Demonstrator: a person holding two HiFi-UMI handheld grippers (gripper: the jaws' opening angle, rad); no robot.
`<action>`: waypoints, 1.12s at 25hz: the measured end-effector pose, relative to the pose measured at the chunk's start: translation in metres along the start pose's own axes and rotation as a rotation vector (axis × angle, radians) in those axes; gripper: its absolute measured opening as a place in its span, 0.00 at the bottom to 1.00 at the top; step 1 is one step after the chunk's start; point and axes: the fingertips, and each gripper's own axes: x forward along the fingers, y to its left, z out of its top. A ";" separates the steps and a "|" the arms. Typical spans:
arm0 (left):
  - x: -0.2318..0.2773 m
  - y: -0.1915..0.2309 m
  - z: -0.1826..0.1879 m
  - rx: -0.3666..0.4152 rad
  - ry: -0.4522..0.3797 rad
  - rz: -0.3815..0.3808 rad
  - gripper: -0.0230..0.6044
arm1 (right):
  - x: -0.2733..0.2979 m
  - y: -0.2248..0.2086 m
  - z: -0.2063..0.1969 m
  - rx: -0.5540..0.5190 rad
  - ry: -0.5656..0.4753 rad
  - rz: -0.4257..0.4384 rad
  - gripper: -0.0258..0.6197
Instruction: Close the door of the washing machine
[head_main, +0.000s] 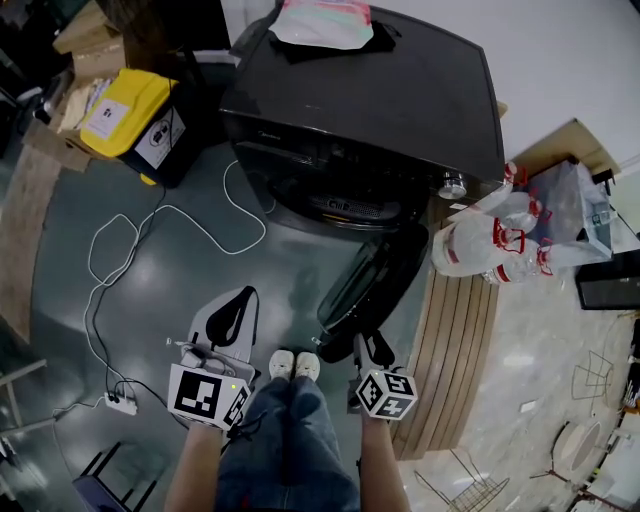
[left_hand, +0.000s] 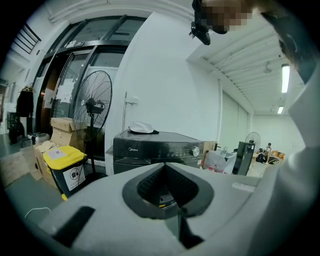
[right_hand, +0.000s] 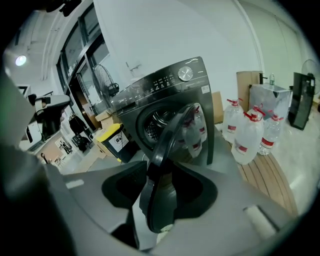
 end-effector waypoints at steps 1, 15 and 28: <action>0.001 0.003 0.001 -0.003 0.000 0.005 0.05 | 0.005 0.005 0.001 0.019 0.009 0.002 0.30; 0.004 0.069 0.022 -0.036 -0.016 0.114 0.05 | 0.096 0.086 0.042 0.201 0.053 0.042 0.27; -0.021 0.103 0.004 -0.072 0.012 0.216 0.05 | 0.179 0.115 0.117 0.014 -0.022 0.134 0.11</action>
